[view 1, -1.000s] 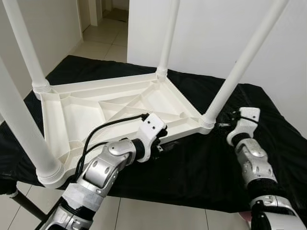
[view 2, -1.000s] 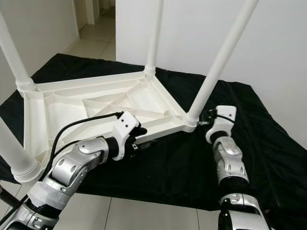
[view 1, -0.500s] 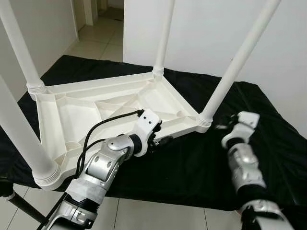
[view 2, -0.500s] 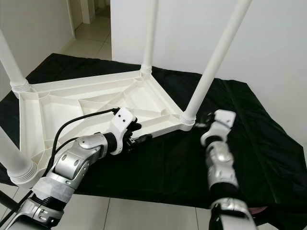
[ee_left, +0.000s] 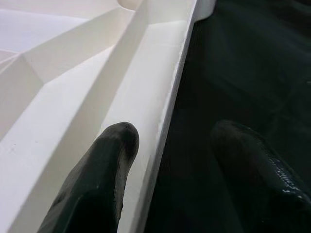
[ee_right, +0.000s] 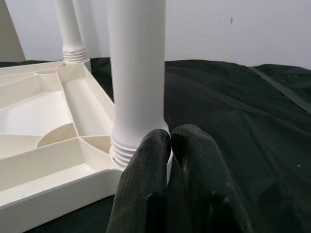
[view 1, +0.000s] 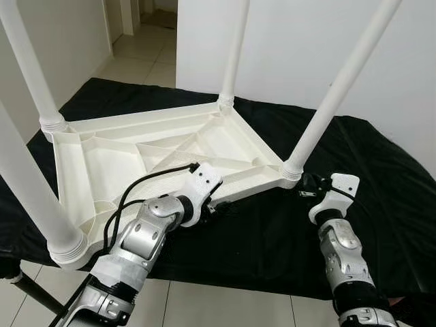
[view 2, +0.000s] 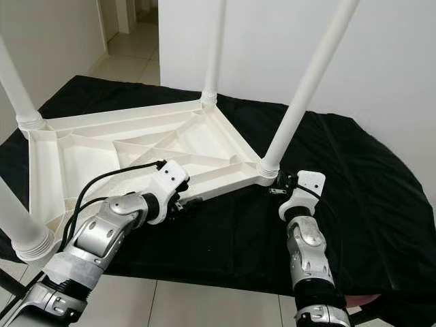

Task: Building children table

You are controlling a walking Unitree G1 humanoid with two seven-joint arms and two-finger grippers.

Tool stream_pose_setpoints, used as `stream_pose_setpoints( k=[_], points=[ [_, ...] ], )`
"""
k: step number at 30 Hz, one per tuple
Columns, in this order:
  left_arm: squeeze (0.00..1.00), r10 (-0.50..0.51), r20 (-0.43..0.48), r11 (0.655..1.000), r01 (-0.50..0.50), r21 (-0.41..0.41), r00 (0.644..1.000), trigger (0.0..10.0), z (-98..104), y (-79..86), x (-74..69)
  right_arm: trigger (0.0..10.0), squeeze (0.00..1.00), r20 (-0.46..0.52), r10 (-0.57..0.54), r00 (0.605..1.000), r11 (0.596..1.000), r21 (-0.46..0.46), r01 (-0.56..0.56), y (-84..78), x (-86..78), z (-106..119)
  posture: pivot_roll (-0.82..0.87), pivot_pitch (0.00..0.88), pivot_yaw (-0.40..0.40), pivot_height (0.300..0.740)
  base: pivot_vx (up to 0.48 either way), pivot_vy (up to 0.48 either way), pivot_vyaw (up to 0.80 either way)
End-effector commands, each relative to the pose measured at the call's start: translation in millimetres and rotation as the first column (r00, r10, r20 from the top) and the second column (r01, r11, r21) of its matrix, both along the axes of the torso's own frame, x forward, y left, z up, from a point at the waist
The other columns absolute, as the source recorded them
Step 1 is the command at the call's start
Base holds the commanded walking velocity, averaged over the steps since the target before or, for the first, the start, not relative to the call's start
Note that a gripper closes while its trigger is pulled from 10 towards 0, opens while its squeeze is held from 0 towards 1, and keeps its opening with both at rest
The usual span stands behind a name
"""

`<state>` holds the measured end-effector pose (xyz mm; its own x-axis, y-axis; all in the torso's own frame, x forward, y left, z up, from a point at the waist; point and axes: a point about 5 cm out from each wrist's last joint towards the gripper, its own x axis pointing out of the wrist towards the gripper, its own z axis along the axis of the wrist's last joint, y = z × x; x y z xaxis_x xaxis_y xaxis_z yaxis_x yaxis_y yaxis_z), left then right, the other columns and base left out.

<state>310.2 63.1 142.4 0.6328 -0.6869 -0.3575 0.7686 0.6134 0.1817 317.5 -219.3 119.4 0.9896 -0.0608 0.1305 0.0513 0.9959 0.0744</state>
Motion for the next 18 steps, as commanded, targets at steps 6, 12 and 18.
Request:
stream_pose_setpoints(
  k=[6, 12, 18],
  points=[
    [0.00, 0.183, 0.010, 0.975, -0.183, 0.127, 0.983, 10.0, -15.7, 15.3, 6.2, 10.0, 0.00, -0.012, -0.026, 1.000, 1.000, 0.003, 0.026, -8.0, -3.6, 1.1, -0.02, 0.000, -0.083, 0.740, 0.000, 0.000, 0.00],
    [0.00, 0.200, 0.006, 0.964, -0.198, 0.178, 0.980, 10.0, -20.4, 20.7, 6.8, 10.0, 0.00, -0.011, -0.019, 1.000, 1.000, 0.003, 0.019, -6.4, -2.6, 2.8, -0.02, 0.000, -0.083, 0.740, 0.000, 0.000, 0.00],
    [0.00, 0.207, 0.013, 0.960, -0.206, 0.189, 0.978, 7.5, -20.4, 23.5, 8.1, 10.0, 0.00, -0.010, -0.019, 1.000, 1.000, 0.001, 0.019, -6.9, -1.9, 3.8, -0.02, 0.000, -0.080, 0.740, 0.000, 0.000, 0.00]
  ],
)
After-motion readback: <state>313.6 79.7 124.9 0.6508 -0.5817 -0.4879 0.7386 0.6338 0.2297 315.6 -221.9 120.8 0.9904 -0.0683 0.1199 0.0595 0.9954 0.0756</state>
